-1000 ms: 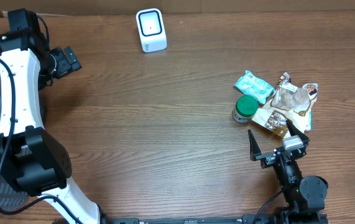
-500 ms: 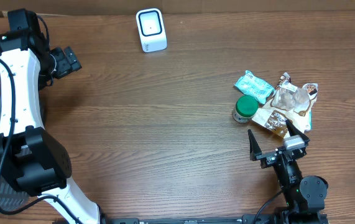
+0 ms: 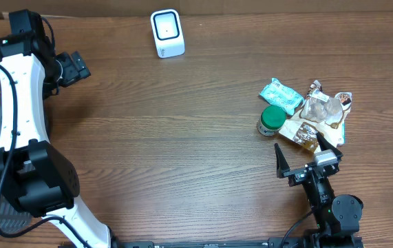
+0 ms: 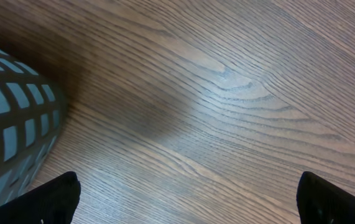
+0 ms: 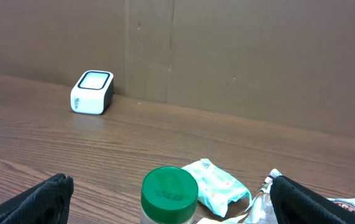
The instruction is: Scan the item barcode
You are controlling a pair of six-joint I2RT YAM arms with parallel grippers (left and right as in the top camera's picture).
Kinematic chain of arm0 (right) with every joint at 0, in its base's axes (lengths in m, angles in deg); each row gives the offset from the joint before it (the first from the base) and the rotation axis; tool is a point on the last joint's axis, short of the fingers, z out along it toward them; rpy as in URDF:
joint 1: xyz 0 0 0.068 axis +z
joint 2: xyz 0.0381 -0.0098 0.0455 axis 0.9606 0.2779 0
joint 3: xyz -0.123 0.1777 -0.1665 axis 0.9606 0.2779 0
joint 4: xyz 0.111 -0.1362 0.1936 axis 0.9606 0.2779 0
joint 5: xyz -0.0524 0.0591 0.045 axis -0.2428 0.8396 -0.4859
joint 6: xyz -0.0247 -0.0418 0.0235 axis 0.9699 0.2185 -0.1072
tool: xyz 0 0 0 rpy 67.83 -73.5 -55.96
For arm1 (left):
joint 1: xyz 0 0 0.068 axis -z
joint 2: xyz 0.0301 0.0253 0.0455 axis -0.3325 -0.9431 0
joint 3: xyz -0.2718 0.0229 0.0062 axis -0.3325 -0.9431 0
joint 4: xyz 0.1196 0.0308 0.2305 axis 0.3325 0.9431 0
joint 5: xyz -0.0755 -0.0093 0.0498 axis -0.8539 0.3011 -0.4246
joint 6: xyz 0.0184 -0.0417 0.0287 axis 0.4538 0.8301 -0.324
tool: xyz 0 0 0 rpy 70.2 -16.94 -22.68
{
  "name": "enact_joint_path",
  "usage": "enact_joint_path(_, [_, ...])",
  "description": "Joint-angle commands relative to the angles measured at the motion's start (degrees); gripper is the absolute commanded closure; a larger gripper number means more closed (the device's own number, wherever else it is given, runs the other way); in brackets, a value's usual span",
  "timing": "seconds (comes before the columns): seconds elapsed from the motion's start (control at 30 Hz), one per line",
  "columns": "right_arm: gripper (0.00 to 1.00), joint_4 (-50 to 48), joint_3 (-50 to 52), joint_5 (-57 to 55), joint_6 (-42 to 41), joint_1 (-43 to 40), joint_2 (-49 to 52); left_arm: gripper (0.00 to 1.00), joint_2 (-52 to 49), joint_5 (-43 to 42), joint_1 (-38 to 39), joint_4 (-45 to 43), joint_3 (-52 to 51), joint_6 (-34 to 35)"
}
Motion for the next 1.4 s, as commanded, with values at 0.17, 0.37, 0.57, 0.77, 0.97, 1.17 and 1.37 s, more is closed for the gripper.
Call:
enact_joint_path(0.17, [0.00, -0.20, 0.61, -0.07, -0.39, -0.07, -0.68, 0.00, 16.02, 0.57, 5.38, -0.52, -4.50, 0.17])
enact_joint_path(0.37, [0.00, -0.17, 0.61, -0.07, -0.39, -0.07, -0.68, 0.00, 32.06, 0.63, 10.40, -0.42, -16.81, 0.11])
enact_joint_path(0.57, [0.00, -0.17, 0.61, -0.07, -0.39, -0.07, -0.68, 0.01, 48.19, 1.51, 12.28, -7.45, -32.54, 0.15])
enact_joint_path(0.77, [0.00, -0.17, 0.61, -0.07, -0.39, -0.07, -0.68, 0.00, 66.05, -4.11, 12.28, -36.46, -55.25, -1.01])
enact_joint_path(0.97, [0.00, -0.20, 0.61, -0.07, -0.39, -0.07, -0.68, 0.00, 81.59, -6.08, 12.74, -66.95, -77.83, -4.83])
enact_joint_path(1.17, [0.00, -0.17, 0.61, -0.07, -0.39, -0.07, -0.68, 0.00, 92.50, -5.86, 16.17, -82.93, -93.11, -13.90])
enact_joint_path(1.37, [0.00, -0.20, 0.61, -0.07, -0.39, -0.07, -0.68, 0.01, 100.85, -5.68, 17.62, -83.84, -100.98, -22.47])
